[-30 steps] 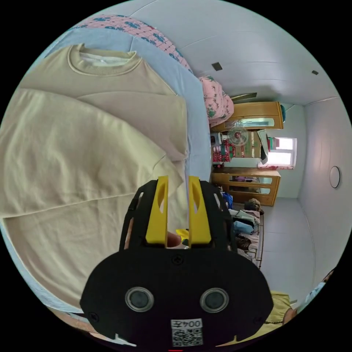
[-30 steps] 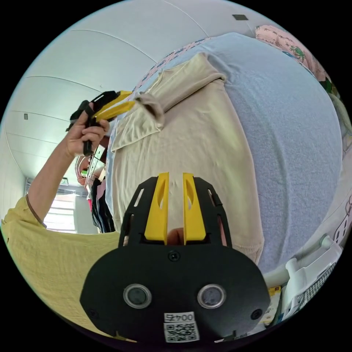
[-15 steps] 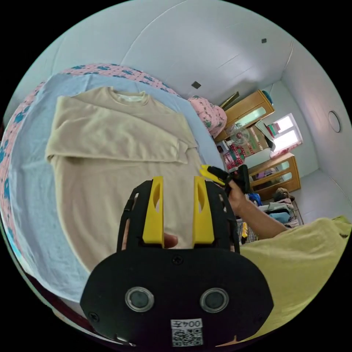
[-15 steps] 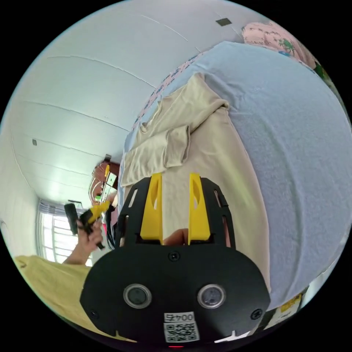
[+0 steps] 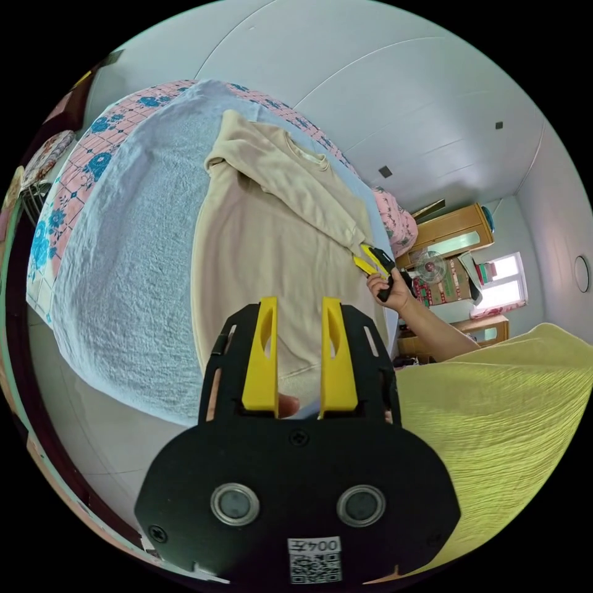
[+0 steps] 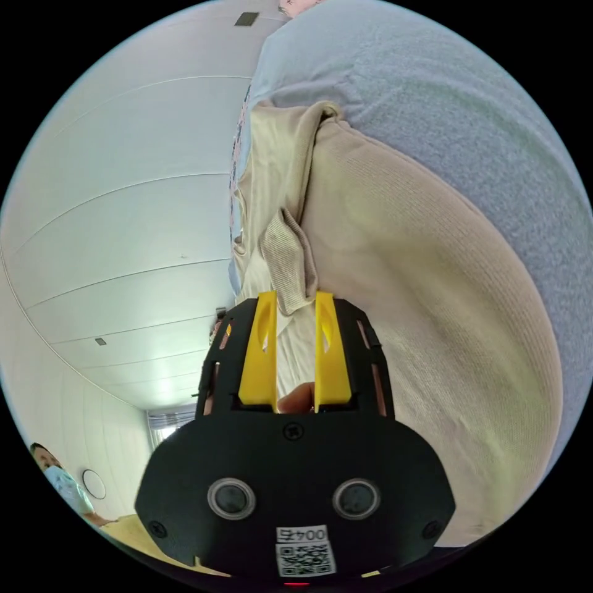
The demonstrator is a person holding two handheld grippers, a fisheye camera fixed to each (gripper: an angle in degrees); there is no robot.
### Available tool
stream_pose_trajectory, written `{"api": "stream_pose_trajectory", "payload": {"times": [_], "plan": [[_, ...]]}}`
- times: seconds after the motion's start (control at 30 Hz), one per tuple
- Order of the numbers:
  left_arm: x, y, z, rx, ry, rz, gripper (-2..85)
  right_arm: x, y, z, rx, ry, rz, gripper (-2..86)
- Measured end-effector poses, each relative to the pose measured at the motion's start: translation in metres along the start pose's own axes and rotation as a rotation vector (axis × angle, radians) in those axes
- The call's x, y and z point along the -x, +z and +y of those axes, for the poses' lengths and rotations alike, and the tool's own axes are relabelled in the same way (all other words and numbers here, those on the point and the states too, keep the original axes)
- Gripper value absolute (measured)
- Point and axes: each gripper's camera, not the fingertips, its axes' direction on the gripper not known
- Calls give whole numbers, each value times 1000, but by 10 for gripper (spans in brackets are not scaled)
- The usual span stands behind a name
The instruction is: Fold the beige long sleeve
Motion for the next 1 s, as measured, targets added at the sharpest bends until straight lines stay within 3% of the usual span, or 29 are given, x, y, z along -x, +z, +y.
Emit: {"api": "stream_pose_trajectory", "payload": {"times": [0.2,0.37,0.67,0.83,1.0], "plan": [[-1,20,17,5,46,-76,103,45,30,-12,-32,-86,151,35],[-3,39,11,-11,136,-219,110,185,96,-11,92,-506,485,32],[-16,101,-28,87,307,-478,110,393,210,21,271,-1012,642,35],[-18,121,-19,115,331,-560,106,408,215,23,239,-1086,637,37],[-15,117,-7,94,348,-566,103,316,217,-20,234,-953,696,37]]}}
